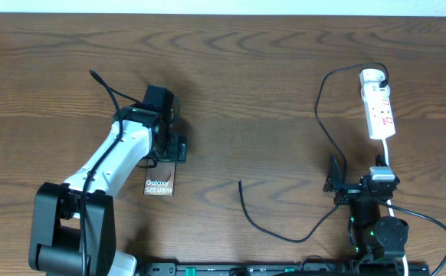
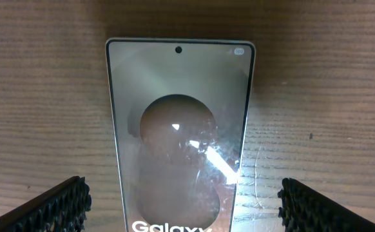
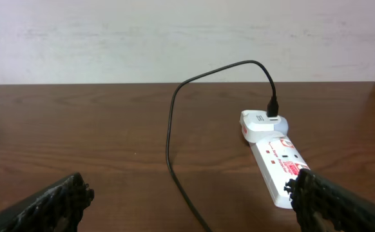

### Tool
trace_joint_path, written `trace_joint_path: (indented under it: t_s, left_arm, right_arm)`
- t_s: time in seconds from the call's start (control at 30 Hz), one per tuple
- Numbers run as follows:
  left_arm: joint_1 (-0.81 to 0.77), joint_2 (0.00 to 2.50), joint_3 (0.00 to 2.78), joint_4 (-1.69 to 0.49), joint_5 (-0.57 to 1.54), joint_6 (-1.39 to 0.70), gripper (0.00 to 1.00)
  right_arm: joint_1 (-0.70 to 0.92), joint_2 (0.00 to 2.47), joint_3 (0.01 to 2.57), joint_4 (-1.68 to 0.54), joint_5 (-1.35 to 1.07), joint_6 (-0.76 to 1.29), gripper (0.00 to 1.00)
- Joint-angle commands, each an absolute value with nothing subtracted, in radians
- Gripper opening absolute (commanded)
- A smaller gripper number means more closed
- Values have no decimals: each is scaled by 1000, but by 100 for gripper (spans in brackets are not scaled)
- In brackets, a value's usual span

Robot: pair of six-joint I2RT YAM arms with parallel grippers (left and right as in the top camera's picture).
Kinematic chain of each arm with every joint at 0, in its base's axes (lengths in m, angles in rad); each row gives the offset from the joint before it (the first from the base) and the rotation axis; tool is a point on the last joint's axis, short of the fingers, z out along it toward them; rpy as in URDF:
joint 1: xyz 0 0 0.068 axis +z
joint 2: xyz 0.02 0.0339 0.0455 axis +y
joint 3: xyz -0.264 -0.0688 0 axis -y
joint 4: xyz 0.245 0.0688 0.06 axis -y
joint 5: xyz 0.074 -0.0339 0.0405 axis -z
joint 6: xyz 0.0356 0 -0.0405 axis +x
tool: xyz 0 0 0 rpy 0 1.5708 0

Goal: Plug charger to phone and switch on socket
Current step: 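Lower the left gripper and close it on the phone's long edges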

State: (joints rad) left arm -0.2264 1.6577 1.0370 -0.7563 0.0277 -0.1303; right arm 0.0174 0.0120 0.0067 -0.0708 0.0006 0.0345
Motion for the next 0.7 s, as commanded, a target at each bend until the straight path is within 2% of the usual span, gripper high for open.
trace_joint_path:
  t_s: [0.0,0.67]
  left_arm:
    - [-226,1646,1033,-757,37,-128,92]
    - [-226,1645,920,-655,37,-128,92]
  right_arm:
    - [24,7,6,-75,9,44,99]
    - [24,7,6,-75,9,44,99]
